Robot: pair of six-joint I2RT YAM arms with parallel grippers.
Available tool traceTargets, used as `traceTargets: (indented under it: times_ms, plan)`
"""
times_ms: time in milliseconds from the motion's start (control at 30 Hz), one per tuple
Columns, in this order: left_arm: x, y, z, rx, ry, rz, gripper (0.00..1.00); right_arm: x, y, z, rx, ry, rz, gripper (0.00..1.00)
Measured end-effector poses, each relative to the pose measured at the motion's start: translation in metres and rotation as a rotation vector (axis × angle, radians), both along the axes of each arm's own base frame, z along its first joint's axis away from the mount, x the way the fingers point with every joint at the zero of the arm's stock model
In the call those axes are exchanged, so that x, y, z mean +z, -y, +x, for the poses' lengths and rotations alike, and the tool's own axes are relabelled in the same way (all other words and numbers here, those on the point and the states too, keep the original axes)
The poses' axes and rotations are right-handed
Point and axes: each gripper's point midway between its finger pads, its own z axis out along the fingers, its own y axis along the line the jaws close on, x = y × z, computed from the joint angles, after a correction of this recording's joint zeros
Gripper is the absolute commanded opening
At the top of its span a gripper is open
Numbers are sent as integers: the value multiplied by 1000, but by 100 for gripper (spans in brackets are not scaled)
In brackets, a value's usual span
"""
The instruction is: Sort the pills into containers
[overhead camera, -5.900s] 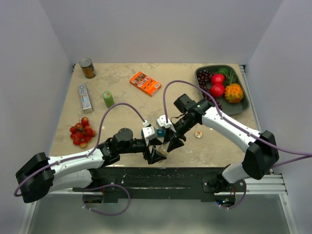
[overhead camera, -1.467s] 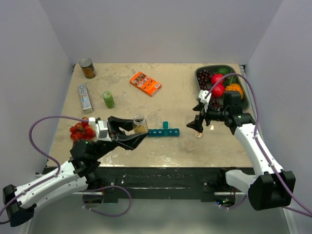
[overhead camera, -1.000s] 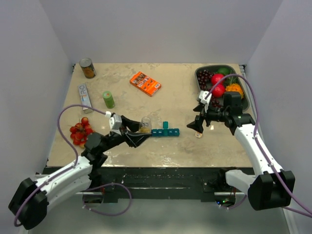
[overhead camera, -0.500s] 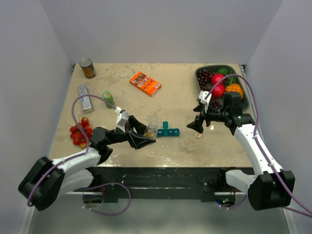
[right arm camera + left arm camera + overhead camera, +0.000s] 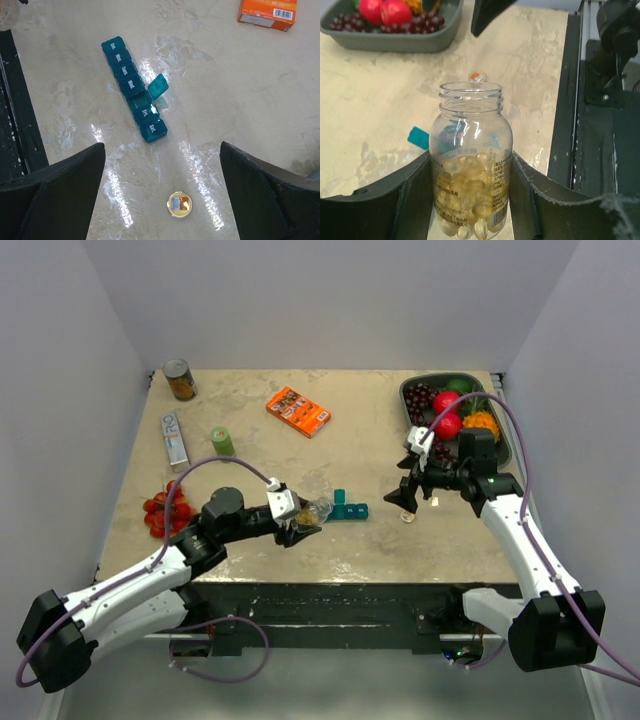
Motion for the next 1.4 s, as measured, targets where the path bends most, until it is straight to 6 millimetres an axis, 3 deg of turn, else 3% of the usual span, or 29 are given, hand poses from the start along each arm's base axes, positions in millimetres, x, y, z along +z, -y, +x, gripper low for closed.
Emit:
traceTargets:
  times_ms: [433, 867, 1200, 1400]
  plan:
    - [-65, -19, -8, -18, -58, 262, 0, -5, 3, -2, 13, 7, -27, 99]
    - [-66, -17, -7, -30, -46, 262, 0, -6, 0, -9, 50, 6, -23, 99]
    - [-95, -11, -3, -29, -139, 322, 0, -6, 0, -9, 49, 5, -24, 99]
    - [-98, -3, 7, -29, -158, 353, 0, -6, 0, -9, 49, 4, -24, 99]
